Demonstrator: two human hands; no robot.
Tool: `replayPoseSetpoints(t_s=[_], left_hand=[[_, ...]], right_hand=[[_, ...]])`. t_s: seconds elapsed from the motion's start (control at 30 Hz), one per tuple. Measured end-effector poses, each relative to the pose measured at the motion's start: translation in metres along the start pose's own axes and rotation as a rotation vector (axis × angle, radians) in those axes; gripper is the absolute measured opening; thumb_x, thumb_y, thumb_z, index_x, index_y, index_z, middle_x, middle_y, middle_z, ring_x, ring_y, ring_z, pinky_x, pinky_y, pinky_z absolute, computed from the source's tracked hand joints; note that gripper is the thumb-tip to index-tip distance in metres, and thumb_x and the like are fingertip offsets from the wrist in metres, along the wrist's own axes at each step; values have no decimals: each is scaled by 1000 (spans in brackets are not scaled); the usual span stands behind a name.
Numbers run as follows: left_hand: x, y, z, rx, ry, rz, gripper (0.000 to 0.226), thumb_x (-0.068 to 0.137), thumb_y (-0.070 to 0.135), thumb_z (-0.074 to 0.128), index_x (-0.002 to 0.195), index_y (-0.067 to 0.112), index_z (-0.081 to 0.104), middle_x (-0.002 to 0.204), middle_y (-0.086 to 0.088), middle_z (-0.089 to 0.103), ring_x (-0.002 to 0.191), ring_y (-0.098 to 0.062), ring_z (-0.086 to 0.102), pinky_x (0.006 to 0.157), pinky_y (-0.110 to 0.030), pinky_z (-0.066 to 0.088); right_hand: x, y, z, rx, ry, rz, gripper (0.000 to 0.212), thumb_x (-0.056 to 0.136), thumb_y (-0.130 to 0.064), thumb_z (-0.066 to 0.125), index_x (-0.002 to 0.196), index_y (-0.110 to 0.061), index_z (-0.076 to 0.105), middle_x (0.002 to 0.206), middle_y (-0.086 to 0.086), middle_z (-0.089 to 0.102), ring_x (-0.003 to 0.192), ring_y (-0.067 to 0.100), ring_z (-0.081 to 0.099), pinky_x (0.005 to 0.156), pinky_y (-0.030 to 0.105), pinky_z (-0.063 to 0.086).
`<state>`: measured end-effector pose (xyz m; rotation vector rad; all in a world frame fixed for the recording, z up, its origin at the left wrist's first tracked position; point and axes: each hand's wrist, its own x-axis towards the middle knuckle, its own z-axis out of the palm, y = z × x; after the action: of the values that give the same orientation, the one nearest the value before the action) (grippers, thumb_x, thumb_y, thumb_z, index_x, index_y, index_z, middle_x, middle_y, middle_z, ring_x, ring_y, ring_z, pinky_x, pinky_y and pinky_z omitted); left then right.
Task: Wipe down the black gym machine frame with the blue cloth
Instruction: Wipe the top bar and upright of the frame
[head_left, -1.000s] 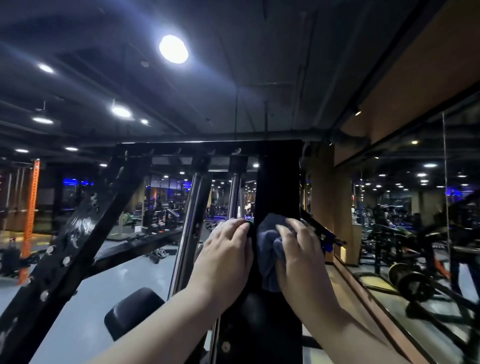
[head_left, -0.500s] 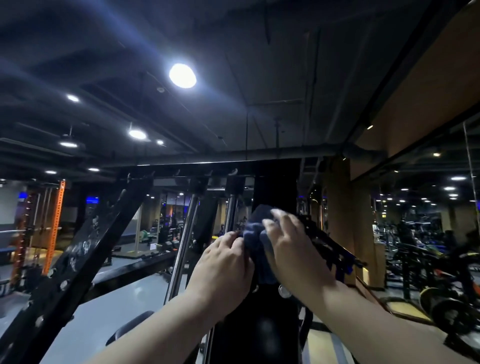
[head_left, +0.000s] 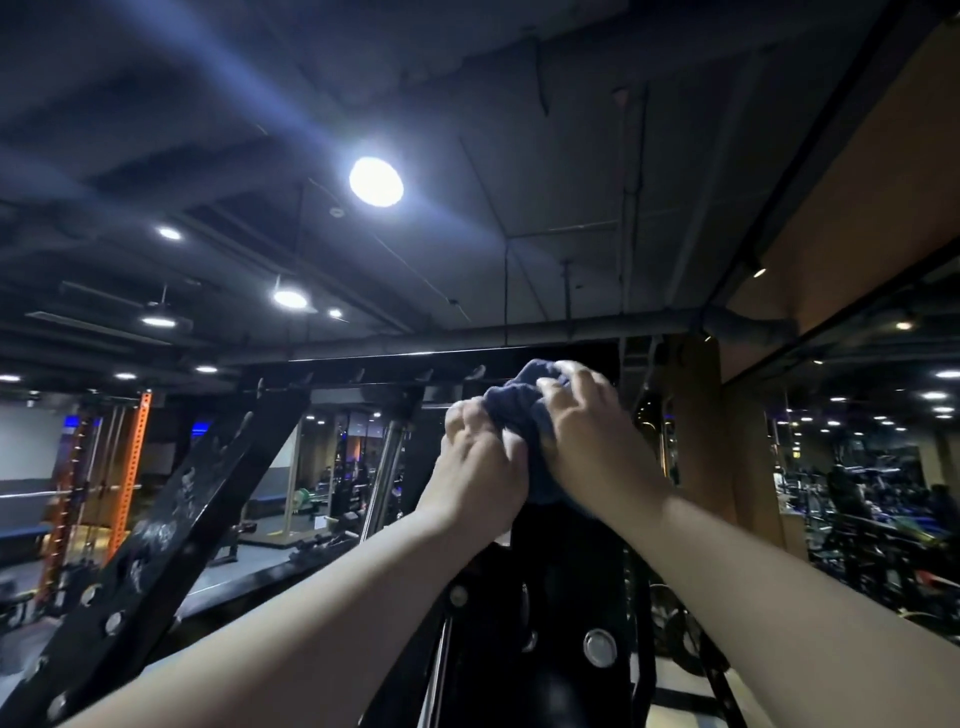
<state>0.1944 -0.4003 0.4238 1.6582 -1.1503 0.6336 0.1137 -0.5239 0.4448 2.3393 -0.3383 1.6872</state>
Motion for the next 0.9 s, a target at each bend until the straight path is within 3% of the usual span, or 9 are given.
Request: replayPoseSetpoints(t_s=[0.13, 0.23, 0.3, 0.43, 0.53, 0.6, 0.67, 0.77, 0.9], left_hand=[[15, 14, -6, -134, 110, 67, 60, 101, 24, 44, 157, 19, 21, 159, -1, 24, 146, -14, 22, 113, -23, 19], [34, 30, -7, -209, -8, 80, 49, 102, 28, 37, 150, 20, 43, 153, -3, 43, 144, -17, 33, 113, -22, 22], [47, 35, -7, -287, -108, 15, 58, 93, 38, 28, 137, 16, 59, 145, -7, 55, 139, -23, 42, 118, -32, 27], [63, 29, 12, -90, -214, 99, 73, 98, 58, 16, 154, 17, 40, 166, -3, 26, 155, -21, 12, 124, -46, 0], [66, 25, 23, 175, -45, 212, 67, 101, 65, 19, 159, 32, 27, 169, 10, 6, 155, -18, -14, 123, -44, -15], [70, 28, 26, 116, -42, 288, 56, 104, 59, 28, 155, 37, 34, 169, 10, 8, 156, -18, -10, 125, -41, -12], [75, 26, 27, -47, -103, 320, 50, 104, 56, 38, 148, 34, 50, 167, 6, 21, 156, -19, 9, 126, -38, 4], [79, 10, 24, -109, -81, 425, 76, 84, 75, 38, 144, 31, 56, 161, 11, 36, 147, -13, 27, 123, -30, 17], [86, -10, 23, -91, -55, 470, 89, 68, 76, 46, 146, 33, 52, 157, 19, 38, 139, -15, 30, 121, -35, 21]], right_hand=[[9, -1, -2, 9, 97, 174, 44, 94, -17, 60, 135, -1, 53, 155, 19, 35, 140, 39, 33, 114, 50, 37], [20, -22, 2, -4, -147, 154, 69, 92, -48, 37, 148, -9, 42, 162, 12, 26, 153, 31, 15, 125, 45, 18], [31, -34, -5, -35, -269, 198, 104, 65, -70, 23, 153, -15, 38, 162, 6, 29, 155, 26, 12, 126, 39, 11], [22, -20, -28, 421, -428, 371, 142, 41, -31, 72, 163, -25, 1, 167, -16, 3, 156, 9, 3, 124, 28, 18], [7, -10, -43, 631, -427, 420, 130, 54, -1, 69, 160, -38, 5, 138, -43, 26, 130, -18, 36, 98, 13, 45], [7, -12, -38, 729, -281, 432, 113, 61, 11, 60, 154, -37, 17, 136, -34, 39, 118, -25, 43, 94, 8, 45], [6, -13, -29, 764, -170, 458, 112, 61, 9, 57, 160, -30, 19, 153, -17, 37, 137, -7, 39, 111, 25, 41], [3, -5, -18, 732, -125, 456, 113, 60, -1, 59, 159, -41, 21, 133, -13, 56, 98, -4, 64, 83, 29, 52], [7, 4, -8, 692, -123, 409, 116, 51, -9, 58, 157, -43, 24, 130, -3, 62, 112, 14, 60, 83, 27, 46]])
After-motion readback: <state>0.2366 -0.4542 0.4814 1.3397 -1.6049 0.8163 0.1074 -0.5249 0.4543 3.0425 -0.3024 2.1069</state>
